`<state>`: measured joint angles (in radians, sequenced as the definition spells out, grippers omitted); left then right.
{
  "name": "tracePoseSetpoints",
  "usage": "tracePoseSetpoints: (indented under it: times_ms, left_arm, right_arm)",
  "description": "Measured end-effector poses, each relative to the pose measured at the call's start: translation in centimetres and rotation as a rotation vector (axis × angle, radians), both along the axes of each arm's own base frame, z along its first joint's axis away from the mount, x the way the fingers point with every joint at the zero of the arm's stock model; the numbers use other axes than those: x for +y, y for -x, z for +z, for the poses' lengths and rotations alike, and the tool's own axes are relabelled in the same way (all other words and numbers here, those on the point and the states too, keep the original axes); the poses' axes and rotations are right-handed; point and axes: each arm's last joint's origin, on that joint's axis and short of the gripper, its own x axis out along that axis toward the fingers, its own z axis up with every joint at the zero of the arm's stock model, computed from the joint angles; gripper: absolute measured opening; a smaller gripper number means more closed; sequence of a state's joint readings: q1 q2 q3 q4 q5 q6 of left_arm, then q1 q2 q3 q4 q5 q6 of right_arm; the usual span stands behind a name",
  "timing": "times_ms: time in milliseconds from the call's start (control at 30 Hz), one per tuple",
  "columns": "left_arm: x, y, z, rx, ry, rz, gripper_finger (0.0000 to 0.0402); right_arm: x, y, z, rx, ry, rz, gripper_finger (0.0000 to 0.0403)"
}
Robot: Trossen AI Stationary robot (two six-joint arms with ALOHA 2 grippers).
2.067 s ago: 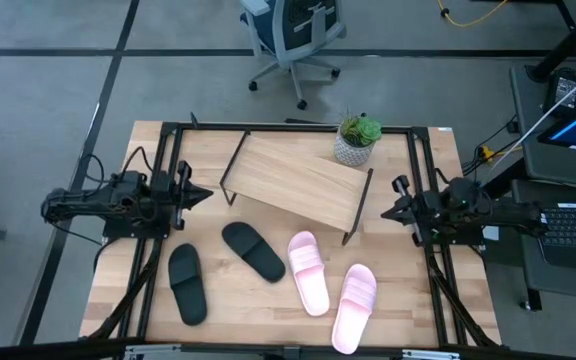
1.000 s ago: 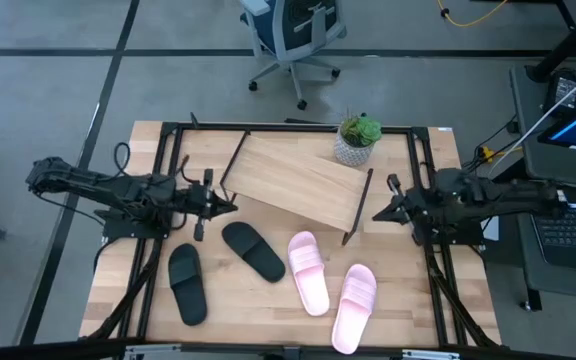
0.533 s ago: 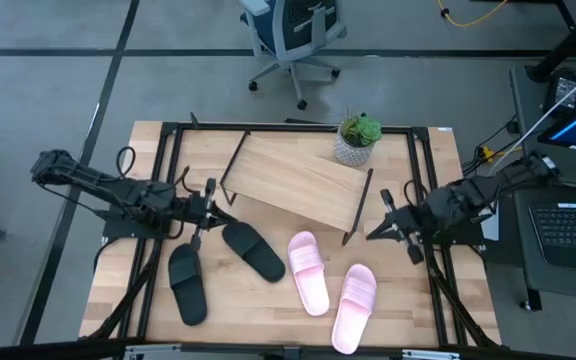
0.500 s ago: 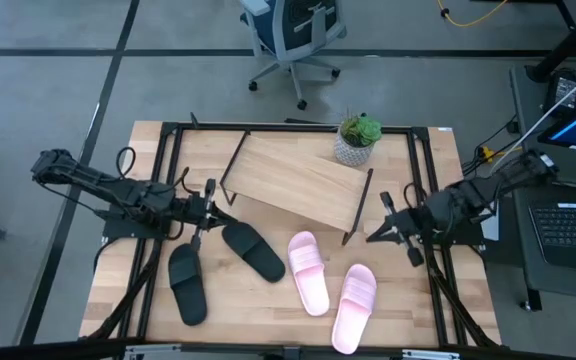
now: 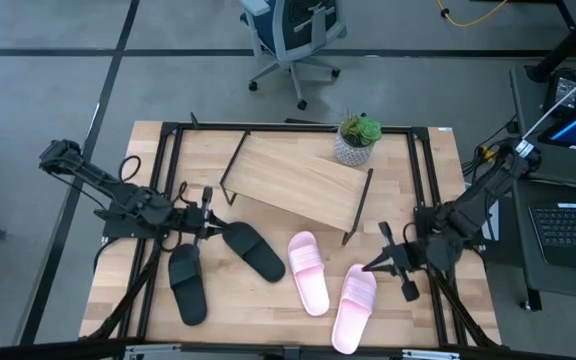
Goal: Pick and place slides into the shelf
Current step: Put the right pink slide on the shelf
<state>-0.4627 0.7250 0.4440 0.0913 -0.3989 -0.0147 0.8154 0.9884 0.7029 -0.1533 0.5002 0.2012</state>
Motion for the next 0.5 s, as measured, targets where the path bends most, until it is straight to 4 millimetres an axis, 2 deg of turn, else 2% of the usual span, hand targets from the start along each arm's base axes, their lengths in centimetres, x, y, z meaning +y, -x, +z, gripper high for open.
tracePoseSetpoints:
  times_ms: [233, 367, 500]
  left_arm:
    - [-0.2, -0.3, -0.2, 0.007, -0.020, 0.019, 0.0000]
    - [-0.2, -0.3, -0.2, -0.001, -0.031, 0.016, 0.0000]
    - [-0.2, -0.3, 0.0, -0.014, -0.069, 0.009, 0.0000]
  right_arm:
    - [3.3, -0.3, 1.0, 0.036, 0.074, -0.049, 0.0000]
    - [5.3, -0.9, 1.6, 0.102, 0.077, -0.098, 0.0000]
    - [7.0, -1.8, 1.4, 0.213, 0.112, -0.181, 0.0000]
